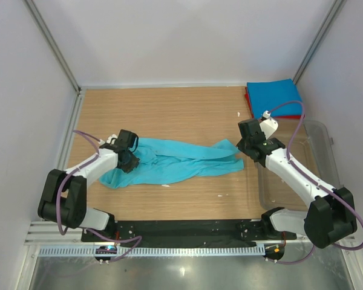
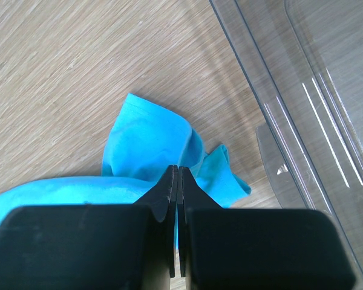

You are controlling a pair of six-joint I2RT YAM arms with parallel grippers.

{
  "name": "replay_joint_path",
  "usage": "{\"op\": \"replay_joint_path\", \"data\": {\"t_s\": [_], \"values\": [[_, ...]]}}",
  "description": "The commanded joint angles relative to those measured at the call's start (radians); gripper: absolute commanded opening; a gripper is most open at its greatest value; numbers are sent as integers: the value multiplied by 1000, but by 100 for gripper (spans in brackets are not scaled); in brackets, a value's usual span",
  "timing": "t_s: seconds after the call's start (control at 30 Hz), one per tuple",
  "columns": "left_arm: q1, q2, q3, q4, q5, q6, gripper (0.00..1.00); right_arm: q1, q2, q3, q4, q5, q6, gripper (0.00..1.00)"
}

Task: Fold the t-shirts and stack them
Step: Flatten the tshirt out

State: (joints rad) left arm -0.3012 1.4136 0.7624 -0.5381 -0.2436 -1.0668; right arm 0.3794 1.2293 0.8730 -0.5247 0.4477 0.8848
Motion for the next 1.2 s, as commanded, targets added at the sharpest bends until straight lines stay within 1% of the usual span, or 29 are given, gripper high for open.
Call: {"op": "replay_joint_path", "data": {"t_s": [0.0,0.2,0.6,1.17], "values": [[-4,15,8,1,-13,-12,22,0,-11,1,19,32,-3,1],[-4,34,-5,38,3,-13,22,-2,-21,-12,23,32,2,1],[-4,56,28,15,-13,-5,22,-2,-36,-22,14,42,3,1],[-7,30,37,3,-16,-9,21,-2,-50,-37,12,39,11,1]]}}
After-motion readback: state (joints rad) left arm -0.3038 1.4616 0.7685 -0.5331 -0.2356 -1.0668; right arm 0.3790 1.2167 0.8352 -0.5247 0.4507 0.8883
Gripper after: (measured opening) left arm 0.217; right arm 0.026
